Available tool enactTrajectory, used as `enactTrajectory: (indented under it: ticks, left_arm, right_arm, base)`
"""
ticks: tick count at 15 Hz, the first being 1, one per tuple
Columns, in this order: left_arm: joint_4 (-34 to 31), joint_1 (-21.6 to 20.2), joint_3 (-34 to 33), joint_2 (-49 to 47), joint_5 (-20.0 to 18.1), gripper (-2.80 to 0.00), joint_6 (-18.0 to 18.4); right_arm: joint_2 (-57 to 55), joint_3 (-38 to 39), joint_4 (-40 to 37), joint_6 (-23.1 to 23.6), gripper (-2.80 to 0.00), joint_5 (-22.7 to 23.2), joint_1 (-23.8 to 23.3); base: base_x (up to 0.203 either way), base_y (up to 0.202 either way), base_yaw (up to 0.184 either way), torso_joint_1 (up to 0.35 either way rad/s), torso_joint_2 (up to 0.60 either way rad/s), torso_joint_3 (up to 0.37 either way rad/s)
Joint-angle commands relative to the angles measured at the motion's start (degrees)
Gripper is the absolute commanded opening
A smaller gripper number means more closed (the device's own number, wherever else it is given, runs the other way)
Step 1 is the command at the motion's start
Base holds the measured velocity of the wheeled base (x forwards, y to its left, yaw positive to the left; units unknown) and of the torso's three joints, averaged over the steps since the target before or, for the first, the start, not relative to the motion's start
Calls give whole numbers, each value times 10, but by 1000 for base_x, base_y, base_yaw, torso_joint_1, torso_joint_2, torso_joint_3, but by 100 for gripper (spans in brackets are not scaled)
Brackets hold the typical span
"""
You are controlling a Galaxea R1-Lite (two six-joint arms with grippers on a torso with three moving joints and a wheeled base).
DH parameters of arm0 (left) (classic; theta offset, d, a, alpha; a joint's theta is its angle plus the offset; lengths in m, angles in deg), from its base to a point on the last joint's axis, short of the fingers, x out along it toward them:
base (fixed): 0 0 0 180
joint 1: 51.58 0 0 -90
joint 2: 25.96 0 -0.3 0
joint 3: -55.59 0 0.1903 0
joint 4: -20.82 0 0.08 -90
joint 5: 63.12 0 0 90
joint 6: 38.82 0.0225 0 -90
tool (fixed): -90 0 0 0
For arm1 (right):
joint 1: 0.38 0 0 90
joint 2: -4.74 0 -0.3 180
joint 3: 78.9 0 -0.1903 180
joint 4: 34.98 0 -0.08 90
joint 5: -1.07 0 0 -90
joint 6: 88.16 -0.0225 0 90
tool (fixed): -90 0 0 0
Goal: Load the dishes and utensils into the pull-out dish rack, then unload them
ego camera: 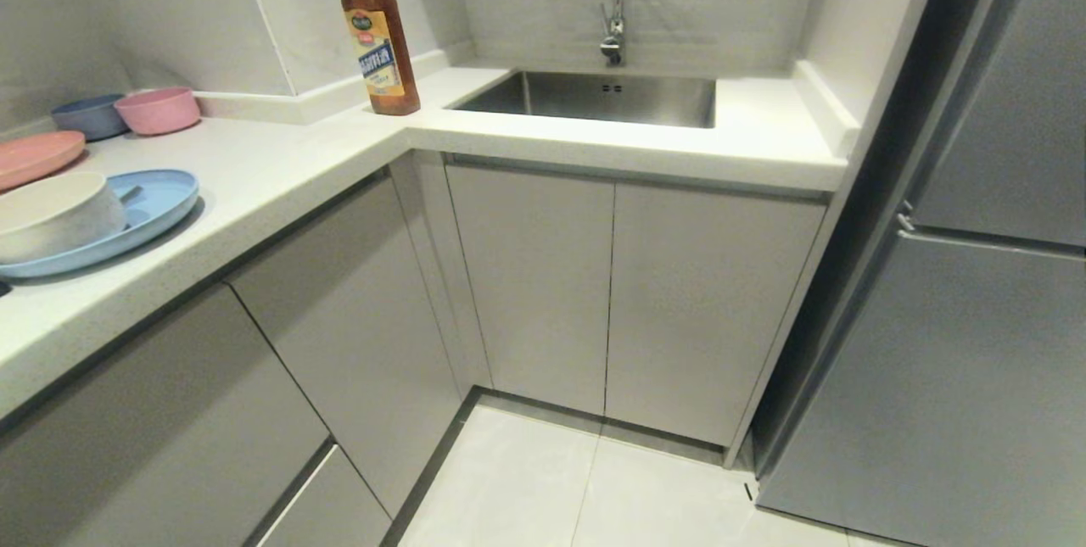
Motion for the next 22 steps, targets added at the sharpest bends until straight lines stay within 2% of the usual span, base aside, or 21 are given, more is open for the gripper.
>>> enactTrajectory:
  ticks: [1,18,22]
  left_arm:
    - [1,0,-10,-1,0,-280,0]
    - [1,0,-10,-1,1,-280,-1]
    - [2,0,-11,-1,6,-280,-15]
  right_arm:
    - [0,0,0,0,-280,0,0]
    - [0,0,0,0,-280,0,0]
    - [0,0,0,0,-280,0,0]
  base:
    - [0,0,0,1,-3,203]
    - [0,0,0,1,2,205]
    - [0,0,0,3,1,63]
